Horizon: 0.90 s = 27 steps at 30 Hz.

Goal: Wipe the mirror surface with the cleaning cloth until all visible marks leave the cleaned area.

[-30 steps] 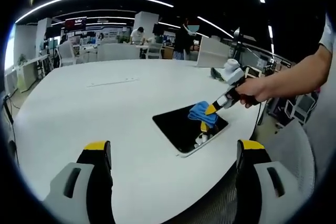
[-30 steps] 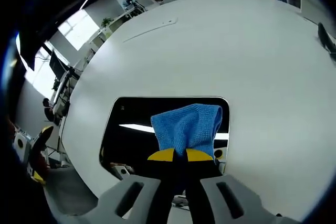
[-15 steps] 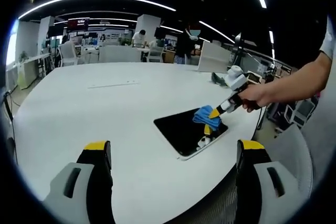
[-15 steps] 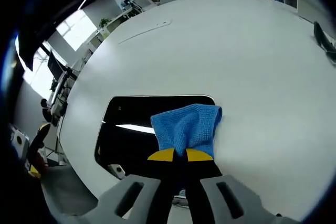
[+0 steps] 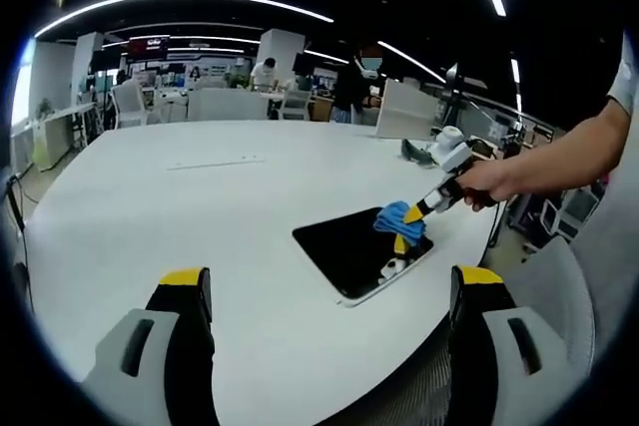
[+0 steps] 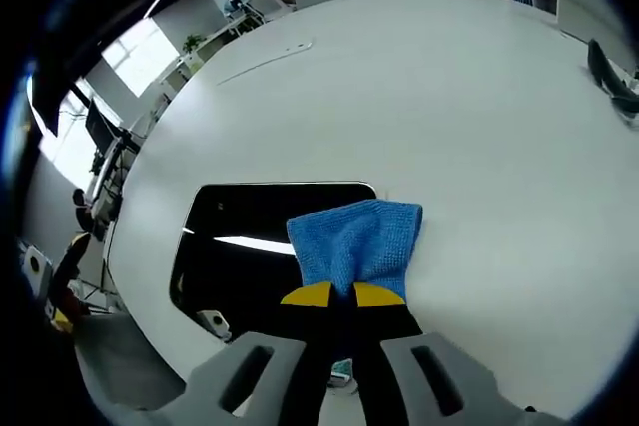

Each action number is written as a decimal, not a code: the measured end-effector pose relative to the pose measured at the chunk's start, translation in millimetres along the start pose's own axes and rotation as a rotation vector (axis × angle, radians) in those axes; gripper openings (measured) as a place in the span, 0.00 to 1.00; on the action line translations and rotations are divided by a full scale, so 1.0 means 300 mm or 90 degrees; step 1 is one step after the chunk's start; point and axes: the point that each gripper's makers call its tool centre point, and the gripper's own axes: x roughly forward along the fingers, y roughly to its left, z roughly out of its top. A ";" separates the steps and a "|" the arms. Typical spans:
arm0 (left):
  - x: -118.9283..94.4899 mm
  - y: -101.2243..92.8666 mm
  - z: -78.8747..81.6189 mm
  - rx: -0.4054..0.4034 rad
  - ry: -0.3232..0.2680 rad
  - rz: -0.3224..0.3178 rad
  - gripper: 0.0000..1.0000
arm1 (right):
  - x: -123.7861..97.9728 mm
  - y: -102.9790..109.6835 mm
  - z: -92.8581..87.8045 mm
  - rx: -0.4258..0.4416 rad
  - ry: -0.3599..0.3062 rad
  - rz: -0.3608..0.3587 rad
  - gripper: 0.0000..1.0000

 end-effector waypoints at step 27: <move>0.000 0.003 -0.019 0.003 0.015 0.003 0.99 | -0.022 -0.005 -0.020 0.021 -0.029 -0.031 0.01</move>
